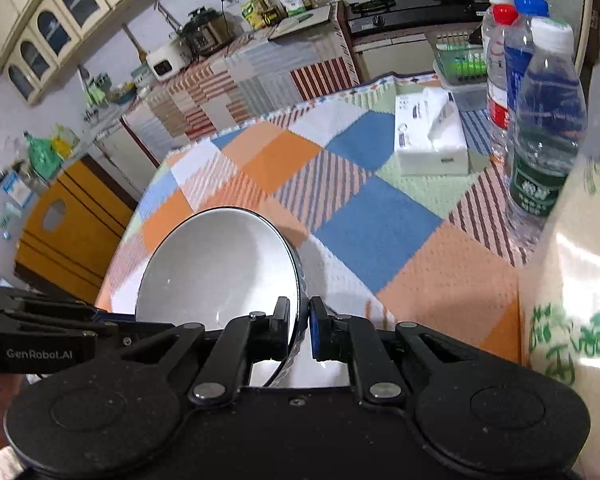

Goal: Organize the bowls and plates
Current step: 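Lift that bowl and carry it over the stacked bowls, then lower the bowl into the stacked bowls, then grip the rim of the three-bowl stack with both grippers, then lift the bowl stack and carry it over the plate stack, then lower the bowl stack onto the bunny plate, then open both grippers and withdraw from the bowls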

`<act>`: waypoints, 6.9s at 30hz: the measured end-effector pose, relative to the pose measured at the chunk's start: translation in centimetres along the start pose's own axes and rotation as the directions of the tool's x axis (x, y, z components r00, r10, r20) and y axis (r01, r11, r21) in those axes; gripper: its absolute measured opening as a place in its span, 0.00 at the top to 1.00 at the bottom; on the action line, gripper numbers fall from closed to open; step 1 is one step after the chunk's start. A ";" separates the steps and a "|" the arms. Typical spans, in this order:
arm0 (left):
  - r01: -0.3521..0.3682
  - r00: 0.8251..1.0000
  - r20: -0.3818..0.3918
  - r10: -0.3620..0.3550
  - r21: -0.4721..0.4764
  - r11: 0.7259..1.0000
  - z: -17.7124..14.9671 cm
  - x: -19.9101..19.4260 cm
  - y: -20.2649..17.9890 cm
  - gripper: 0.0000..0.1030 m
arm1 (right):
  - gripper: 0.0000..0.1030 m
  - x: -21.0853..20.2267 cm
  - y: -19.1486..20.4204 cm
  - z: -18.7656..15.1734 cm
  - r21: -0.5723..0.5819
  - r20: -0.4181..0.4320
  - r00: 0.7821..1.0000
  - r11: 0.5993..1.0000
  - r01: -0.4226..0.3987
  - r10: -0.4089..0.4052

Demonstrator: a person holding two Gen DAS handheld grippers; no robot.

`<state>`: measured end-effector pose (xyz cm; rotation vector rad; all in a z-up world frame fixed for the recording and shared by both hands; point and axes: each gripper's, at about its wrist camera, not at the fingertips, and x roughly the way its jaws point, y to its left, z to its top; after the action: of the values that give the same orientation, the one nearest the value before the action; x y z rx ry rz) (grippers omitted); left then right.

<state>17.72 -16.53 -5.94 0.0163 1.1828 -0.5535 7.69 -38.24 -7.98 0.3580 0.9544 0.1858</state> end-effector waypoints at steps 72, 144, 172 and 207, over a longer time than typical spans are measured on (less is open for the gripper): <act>0.173 0.982 0.096 -0.162 -0.121 0.977 -4.7 4.0 3.7 0.45 | 0.13 3.3 2.2 -10.6 -0.534 0.011 0.994 0.840 0.097 -0.108; 0.222 0.971 0.123 -0.206 -0.135 0.966 -1.9 -2.2 7.2 0.64 | 0.09 3.6 7.2 -8.5 -0.590 0.211 0.970 0.807 0.029 0.119; 0.095 0.987 0.145 -0.064 -0.217 0.971 3.3 3.8 16.7 0.64 | 0.09 14.9 11.1 -3.0 -0.592 0.094 0.991 0.806 -0.020 0.094; -0.094 0.929 0.341 0.141 -0.151 0.984 0.4 1.9 13.6 0.55 | 0.07 12.2 9.7 -6.2 -0.443 0.167 0.986 0.895 0.058 0.019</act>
<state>24.29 -5.67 -11.15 -0.1203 0.8603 -0.3515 9.50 -24.17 -16.88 -0.0620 0.7210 0.3444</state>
